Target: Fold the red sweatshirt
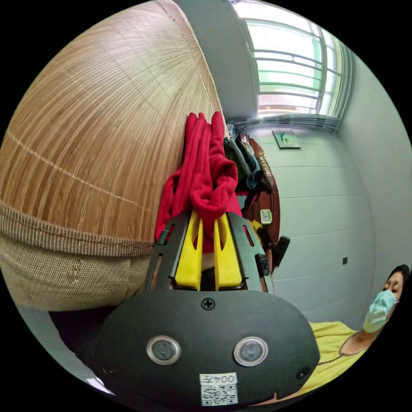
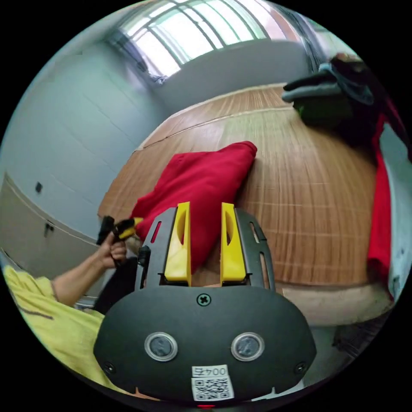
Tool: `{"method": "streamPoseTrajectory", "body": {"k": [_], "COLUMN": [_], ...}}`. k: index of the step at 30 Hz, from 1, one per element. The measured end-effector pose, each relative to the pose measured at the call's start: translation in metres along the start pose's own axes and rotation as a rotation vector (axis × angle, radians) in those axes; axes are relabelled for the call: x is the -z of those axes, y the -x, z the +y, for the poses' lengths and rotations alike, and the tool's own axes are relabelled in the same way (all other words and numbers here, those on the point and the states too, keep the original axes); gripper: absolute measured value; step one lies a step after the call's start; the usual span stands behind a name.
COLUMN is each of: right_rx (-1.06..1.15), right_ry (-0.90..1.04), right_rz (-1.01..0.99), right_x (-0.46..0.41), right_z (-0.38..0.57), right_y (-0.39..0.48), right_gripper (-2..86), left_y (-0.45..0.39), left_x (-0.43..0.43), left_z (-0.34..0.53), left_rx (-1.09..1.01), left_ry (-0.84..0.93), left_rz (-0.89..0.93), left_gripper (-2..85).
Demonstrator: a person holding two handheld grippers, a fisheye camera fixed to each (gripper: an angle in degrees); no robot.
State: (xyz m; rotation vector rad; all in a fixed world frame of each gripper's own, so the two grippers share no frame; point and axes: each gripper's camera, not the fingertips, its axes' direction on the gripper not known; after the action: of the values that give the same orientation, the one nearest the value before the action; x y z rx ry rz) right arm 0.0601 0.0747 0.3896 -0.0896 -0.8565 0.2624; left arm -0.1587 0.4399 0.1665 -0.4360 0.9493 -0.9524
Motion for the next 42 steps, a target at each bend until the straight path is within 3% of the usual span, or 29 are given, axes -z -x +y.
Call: {"method": "streamPoseTrajectory", "body": {"k": [4,7,13,18,22,26,31,35,38,42], "right_rx": [0.097,0.043,-0.001,0.016,0.125,0.333,0.128,0.168,0.089,0.110], "right_ry": [-0.058,-0.047,0.030,0.044,0.054,-0.057,0.114,0.142,0.192,0.039], "right_rz": [0.265,0.273,0.197,0.221,0.335,0.451,0.315,0.361,0.208,0.184], "right_x": [-0.001,-0.022,-0.059,-0.076,-0.081,-0.051,-0.100,-0.116,-0.094,-0.036], "right_z": [0.106,0.130,0.108,0.097,0.084,0.077,0.092,0.088,0.069,0.048], "right_y": [0.080,0.099,0.119,0.142,0.177,0.226,0.148,0.161,0.147,0.161], "right_gripper": [9.7,9.9,11.5,7.6,4.8,2.7,2.7,3.5,4.0,6.0], "left_y": [0.013,0.007,0.001,0.002,-0.003,0.004,0.013,0.019,0.026,0.030], "left_x": [0.002,0.004,0.008,0.010,0.009,0.018,0.021,0.030,0.040,0.052], "left_z": [0.006,0.007,0.014,0.014,0.015,0.011,0.008,0.005,0.006,0.009], "left_rx": [0.070,0.077,0.104,0.062,0.027,0.006,-0.014,-0.022,-0.009,0.008], "left_ry": [-0.043,-0.051,-0.095,-0.094,-0.110,-0.106,-0.065,-0.062,-0.075,-0.105], "left_rz": [0.071,0.045,0.050,-0.081,-0.163,-0.189,-0.159,-0.137,-0.050,0.057], "left_gripper": [2.1,1.9,1.7,1.6,1.7,1.7,1.5,1.5,1.7,2.3]}}
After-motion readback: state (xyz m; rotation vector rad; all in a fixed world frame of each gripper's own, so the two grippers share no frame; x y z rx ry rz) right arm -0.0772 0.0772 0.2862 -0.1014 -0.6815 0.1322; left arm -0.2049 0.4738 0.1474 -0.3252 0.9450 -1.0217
